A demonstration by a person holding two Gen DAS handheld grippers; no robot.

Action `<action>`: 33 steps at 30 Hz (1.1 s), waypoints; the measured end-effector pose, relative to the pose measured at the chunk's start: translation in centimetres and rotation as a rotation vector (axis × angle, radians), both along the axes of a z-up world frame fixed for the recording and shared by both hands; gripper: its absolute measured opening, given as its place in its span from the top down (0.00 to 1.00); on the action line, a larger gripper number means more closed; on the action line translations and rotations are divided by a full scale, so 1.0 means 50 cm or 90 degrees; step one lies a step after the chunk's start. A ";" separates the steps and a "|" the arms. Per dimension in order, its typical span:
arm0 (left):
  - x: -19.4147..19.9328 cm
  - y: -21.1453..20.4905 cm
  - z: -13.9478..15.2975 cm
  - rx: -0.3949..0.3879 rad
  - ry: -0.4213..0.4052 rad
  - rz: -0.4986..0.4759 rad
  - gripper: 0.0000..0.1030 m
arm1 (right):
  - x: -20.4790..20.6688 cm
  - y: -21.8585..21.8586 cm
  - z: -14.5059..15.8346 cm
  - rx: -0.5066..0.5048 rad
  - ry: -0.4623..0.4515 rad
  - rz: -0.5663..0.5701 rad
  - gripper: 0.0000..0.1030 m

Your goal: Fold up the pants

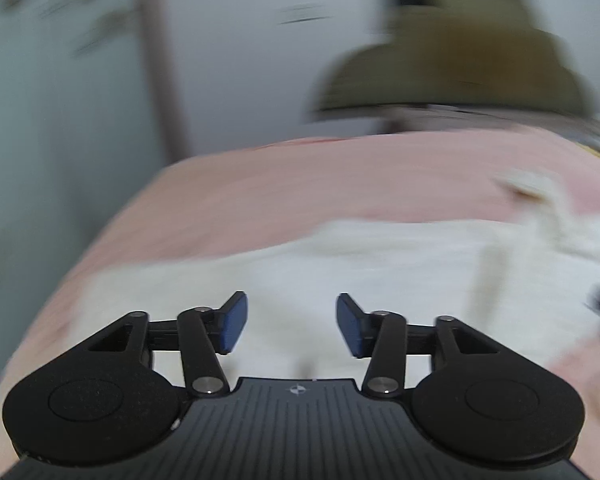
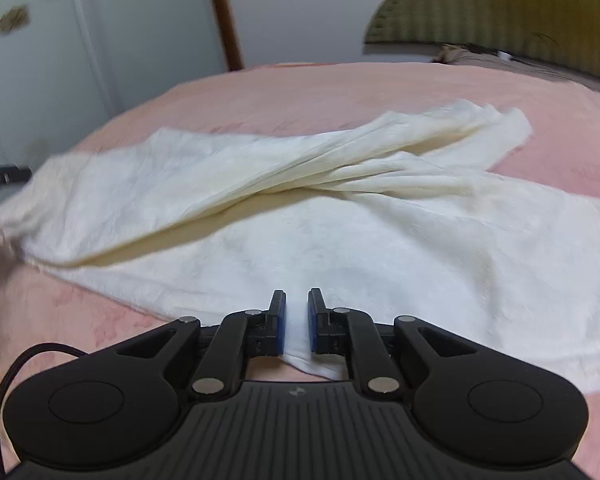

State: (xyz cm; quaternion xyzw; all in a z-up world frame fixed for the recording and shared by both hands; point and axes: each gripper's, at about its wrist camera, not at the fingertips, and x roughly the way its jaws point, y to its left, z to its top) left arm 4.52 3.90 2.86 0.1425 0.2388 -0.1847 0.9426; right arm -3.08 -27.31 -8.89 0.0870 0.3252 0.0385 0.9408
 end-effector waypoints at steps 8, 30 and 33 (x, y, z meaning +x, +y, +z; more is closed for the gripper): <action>-0.097 -0.277 -0.103 0.190 -0.196 -0.282 0.23 | -0.027 -0.085 -0.005 0.013 -0.027 -0.144 0.84; -0.034 -0.353 -0.185 0.204 -0.170 -0.267 0.77 | -0.019 -0.008 -0.023 -0.112 -0.007 -0.038 0.00; -0.030 -0.344 -0.177 0.166 -0.159 -0.268 0.77 | -0.009 -0.046 0.023 -0.061 -0.030 -0.134 0.00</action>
